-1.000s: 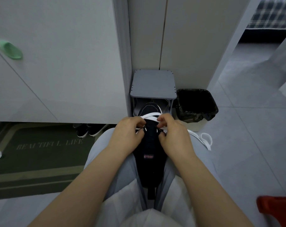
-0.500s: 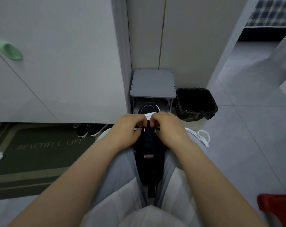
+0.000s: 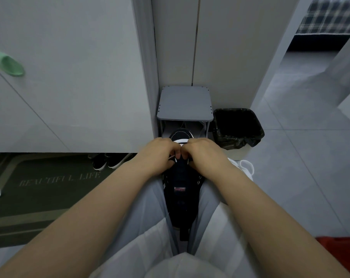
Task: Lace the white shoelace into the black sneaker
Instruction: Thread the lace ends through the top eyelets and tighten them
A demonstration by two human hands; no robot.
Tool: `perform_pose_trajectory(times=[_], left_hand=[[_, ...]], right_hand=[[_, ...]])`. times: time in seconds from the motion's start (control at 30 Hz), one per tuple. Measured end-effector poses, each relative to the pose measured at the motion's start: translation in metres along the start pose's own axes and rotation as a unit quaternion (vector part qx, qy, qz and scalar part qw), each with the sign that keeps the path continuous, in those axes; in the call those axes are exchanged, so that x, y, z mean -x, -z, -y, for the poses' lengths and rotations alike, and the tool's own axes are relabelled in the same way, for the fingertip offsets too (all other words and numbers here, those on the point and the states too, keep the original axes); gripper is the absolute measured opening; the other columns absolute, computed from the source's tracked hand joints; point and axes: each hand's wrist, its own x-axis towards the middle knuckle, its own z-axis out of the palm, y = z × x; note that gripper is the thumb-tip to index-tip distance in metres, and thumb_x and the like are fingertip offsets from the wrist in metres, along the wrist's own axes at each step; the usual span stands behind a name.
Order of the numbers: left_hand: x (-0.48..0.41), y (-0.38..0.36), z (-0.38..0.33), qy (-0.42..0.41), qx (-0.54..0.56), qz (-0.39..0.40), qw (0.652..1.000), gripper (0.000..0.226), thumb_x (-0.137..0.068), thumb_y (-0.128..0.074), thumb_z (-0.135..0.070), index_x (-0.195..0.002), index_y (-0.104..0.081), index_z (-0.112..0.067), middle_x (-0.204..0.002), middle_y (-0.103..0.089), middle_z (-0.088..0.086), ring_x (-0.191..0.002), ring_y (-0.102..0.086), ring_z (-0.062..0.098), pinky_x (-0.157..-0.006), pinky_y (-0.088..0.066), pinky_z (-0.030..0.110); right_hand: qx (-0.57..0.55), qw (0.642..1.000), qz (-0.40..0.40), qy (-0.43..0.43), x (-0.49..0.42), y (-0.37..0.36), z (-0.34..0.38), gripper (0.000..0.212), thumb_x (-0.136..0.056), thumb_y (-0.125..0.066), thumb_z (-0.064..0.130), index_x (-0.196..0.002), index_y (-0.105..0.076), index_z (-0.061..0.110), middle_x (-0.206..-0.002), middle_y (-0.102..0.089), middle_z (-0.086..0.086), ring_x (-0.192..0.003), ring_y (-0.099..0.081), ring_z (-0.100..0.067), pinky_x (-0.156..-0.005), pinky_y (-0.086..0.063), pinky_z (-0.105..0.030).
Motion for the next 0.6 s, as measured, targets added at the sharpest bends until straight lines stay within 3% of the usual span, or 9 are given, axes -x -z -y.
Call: perform_pose_trajectory(times=[0.13, 0.2, 0.23, 0.3, 0.33, 0.43, 0.6], left_hand=[[0.001, -0.003, 0.0, 0.009, 0.023, -0.015, 1.0, 0.021, -0.076, -0.06, -0.007, -0.09, -0.071, -0.019, -0.097, -0.061, 0.004, -0.09, -0.058, 0.022, -0.078, -0.046, 0.033], [-0.001, -0.004, -0.002, 0.01, 0.022, -0.014, 1.0, 0.022, -0.075, -0.059, -0.004, -0.089, -0.071, -0.016, -0.096, -0.062, 0.005, -0.088, -0.059, 0.022, -0.075, -0.046, 0.032], [-0.003, -0.005, -0.002, 0.01, 0.021, -0.014, 1.0, 0.021, -0.074, -0.059, -0.003, -0.088, -0.07, -0.015, -0.096, -0.061, 0.005, -0.088, -0.059, 0.022, -0.074, -0.046, 0.03], [-0.005, -0.005, -0.003, 0.01, 0.016, -0.016, 1.0, 0.019, -0.073, -0.059, -0.002, -0.086, -0.068, -0.013, -0.096, -0.059, 0.006, -0.089, -0.057, 0.021, -0.071, -0.042, 0.026], [-0.006, -0.005, -0.002, 0.008, 0.015, -0.016, 1.0, 0.018, -0.072, -0.059, -0.003, -0.086, -0.067, -0.013, -0.096, -0.058, 0.005, -0.09, -0.057, 0.021, -0.07, -0.04, 0.025], [-0.009, -0.005, 0.0, -0.01, -0.012, -0.004, 1.0, 0.018, -0.073, -0.062, -0.009, -0.086, -0.068, -0.02, -0.1, -0.06, 0.0, -0.097, -0.055, 0.019, -0.083, -0.036, 0.028], [-0.012, -0.007, -0.002, -0.031, -0.092, -0.015, 0.995, 0.014, -0.078, -0.061, -0.02, -0.087, -0.068, -0.028, -0.103, -0.059, -0.009, -0.105, -0.047, 0.013, -0.089, -0.022, 0.028]], right_hand=[[0.018, 1.0, 0.0, 0.016, 0.0, -0.002, -0.003, 0.013, -0.077, -0.062, 0.008, -0.085, -0.07, 0.015, -0.088, -0.062, -0.006, -0.086, -0.056, -0.028, -0.081, -0.046, -0.034], [0.034, 0.998, -0.024, 0.044, -0.001, -0.001, -0.001, 0.014, -0.063, -0.072, 0.001, -0.07, -0.069, 0.013, -0.072, -0.061, -0.008, -0.069, -0.058, -0.029, -0.073, -0.052, -0.036], [0.051, 0.997, -0.024, 0.061, -0.002, 0.001, 0.001, 0.016, -0.065, -0.07, 0.0, -0.074, -0.069, 0.013, -0.076, -0.062, -0.008, -0.071, -0.06, -0.029, -0.076, -0.052, -0.036], [0.082, 0.995, 0.019, 0.059, -0.002, 0.006, 0.005, 0.024, -0.082, -0.054, 0.004, -0.101, -0.064, 0.013, -0.103, -0.06, -0.009, -0.092, -0.059, -0.03, -0.088, -0.042, -0.034], [0.091, 0.994, 0.044, 0.039, -0.003, 0.007, 0.005, 0.026, -0.086, -0.049, 0.005, -0.108, -0.06, 0.013, -0.11, -0.056, -0.008, -0.097, -0.058, -0.03, -0.082, -0.038, -0.032], [0.116, 0.992, 0.044, 0.021, -0.003, 0.007, 0.006, 0.024, -0.089, -0.046, 0.007, -0.109, -0.059, 0.012, -0.112, -0.055, -0.006, -0.096, -0.059, -0.028, -0.064, -0.033, -0.031], [0.092, 0.995, 0.043, 0.019, 0.001, 0.002, 0.001, 0.023, -0.091, -0.046, 0.013, -0.106, -0.063, 0.012, -0.109, -0.056, -0.007, -0.093, -0.058, -0.03, -0.061, -0.032, -0.031]])
